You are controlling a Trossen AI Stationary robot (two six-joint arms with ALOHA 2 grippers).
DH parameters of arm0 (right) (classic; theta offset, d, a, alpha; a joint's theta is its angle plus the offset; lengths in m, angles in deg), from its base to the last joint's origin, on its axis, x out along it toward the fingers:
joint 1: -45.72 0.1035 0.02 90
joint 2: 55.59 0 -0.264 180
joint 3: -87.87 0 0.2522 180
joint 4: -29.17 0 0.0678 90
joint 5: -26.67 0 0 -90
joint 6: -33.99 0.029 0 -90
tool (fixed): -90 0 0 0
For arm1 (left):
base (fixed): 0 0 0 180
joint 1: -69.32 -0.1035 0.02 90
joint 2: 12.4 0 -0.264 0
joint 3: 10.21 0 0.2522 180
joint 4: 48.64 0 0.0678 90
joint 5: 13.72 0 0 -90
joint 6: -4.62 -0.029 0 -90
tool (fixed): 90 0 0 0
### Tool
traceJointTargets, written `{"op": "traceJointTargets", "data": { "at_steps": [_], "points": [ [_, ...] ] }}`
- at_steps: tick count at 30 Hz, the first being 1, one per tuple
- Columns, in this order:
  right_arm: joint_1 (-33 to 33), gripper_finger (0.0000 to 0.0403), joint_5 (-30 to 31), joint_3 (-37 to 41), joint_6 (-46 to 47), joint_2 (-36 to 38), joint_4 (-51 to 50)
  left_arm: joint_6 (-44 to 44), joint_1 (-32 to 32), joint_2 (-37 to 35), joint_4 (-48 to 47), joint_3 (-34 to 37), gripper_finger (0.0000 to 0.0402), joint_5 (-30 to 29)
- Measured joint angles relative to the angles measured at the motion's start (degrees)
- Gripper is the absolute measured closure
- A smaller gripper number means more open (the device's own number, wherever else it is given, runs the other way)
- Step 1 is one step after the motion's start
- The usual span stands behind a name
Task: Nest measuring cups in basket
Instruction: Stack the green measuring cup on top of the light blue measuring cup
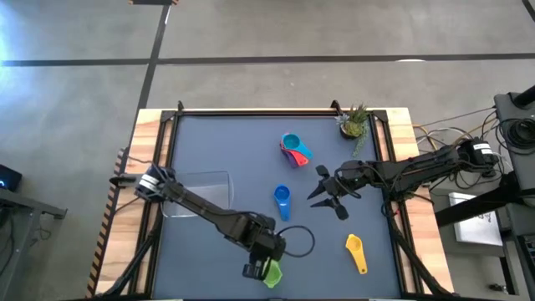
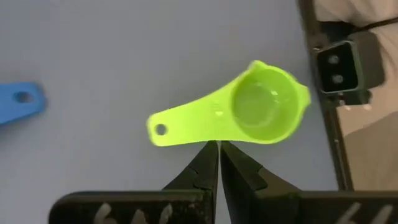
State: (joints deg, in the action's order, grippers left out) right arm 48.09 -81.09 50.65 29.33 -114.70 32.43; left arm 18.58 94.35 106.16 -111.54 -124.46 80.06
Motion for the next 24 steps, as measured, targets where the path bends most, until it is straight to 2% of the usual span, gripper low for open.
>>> {"op": "traceJointTargets", "data": {
  "at_steps": [7, 15, 19, 22, 24],
  "points": [
    [0.0, 0.0275, -0.01, 0.0, 0.22, -0.02, -0.41, 0.24, -1.51, -0.14, 2.38, 0.04, 0.0402, 1.82],
    [-0.02, 0.0275, -0.01, 0.0, 0.17, -0.02, -0.52, 13.79, 0.17, 0.04, 4.06, 0.87, 0.0398, -0.18],
    [-0.02, 0.0275, -0.02, 0.0, 0.61, -0.02, -0.5, 18.18, 2.21, 0.12, 7.62, 0.86, 0.0361, -0.18],
    [-0.02, 0.0275, -0.04, 0.0, 1.02, -0.02, -0.53, 22.04, 3.27, 0.24, 7.52, 0.98, 0.0313, -0.64],
    [-0.02, 0.0275, -0.04, 0.0, 1.01, -0.02, -0.52, 24.68, 3.72, 0.24, 7.52, 1.03, 0.0275, -3.21]
  ]
}}
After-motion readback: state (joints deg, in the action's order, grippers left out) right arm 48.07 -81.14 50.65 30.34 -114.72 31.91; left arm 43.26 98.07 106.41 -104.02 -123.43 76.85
